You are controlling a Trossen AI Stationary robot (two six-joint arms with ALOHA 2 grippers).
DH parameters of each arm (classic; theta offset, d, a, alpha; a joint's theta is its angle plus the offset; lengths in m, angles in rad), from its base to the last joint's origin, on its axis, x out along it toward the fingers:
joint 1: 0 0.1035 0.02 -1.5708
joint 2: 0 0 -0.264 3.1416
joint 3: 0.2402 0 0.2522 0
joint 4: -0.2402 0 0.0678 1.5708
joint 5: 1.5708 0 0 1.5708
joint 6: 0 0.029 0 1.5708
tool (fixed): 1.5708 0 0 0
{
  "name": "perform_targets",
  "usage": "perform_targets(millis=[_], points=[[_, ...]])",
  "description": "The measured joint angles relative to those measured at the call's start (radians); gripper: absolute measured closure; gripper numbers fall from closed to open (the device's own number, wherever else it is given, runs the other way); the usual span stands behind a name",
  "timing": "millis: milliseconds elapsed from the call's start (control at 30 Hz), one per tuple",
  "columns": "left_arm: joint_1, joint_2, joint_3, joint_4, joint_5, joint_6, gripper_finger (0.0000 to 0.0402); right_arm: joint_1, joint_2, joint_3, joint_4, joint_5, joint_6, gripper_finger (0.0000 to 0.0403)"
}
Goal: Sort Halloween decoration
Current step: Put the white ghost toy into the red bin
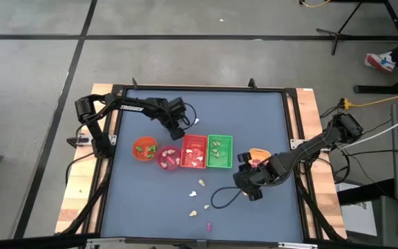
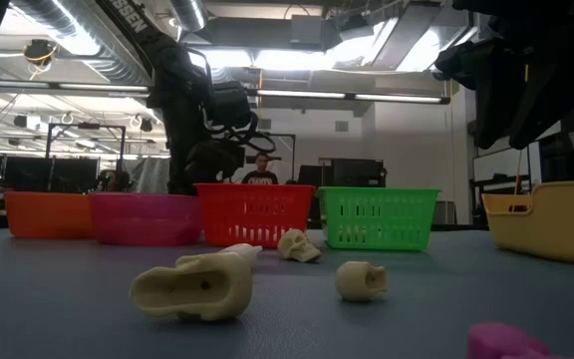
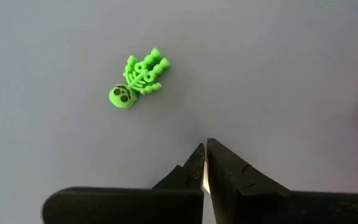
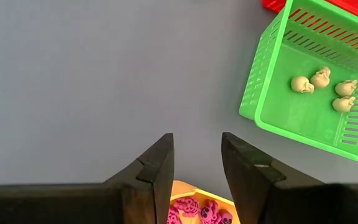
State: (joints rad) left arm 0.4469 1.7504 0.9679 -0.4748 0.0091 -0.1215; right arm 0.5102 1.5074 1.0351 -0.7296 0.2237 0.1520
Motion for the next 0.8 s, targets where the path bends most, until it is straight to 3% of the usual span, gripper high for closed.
perform_targets(millis=[233, 500, 633, 800], points=[[0.000, -0.002, 0.002, 0.002, -0.002, -0.001, 0.0393, 0.000, 0.000, 0.000, 0.000, 0.000, 0.000, 0.0269], [0.000, -0.003, 0.003, -0.016, 0.001, -0.014, 0.0318, 0.000, 0.000, 0.000, 0.000, 0.000, 0.000, 0.0269], [0.000, -0.003, 0.003, -0.019, 0.001, -0.104, 0.0279, 0.000, 0.000, 0.000, 0.000, 0.000, 0.000, 0.0269], [0.000, -0.003, 0.004, -0.020, 0.001, -0.135, 0.0261, 0.000, 0.000, 0.000, 0.000, 0.000, 0.000, 0.0269]])
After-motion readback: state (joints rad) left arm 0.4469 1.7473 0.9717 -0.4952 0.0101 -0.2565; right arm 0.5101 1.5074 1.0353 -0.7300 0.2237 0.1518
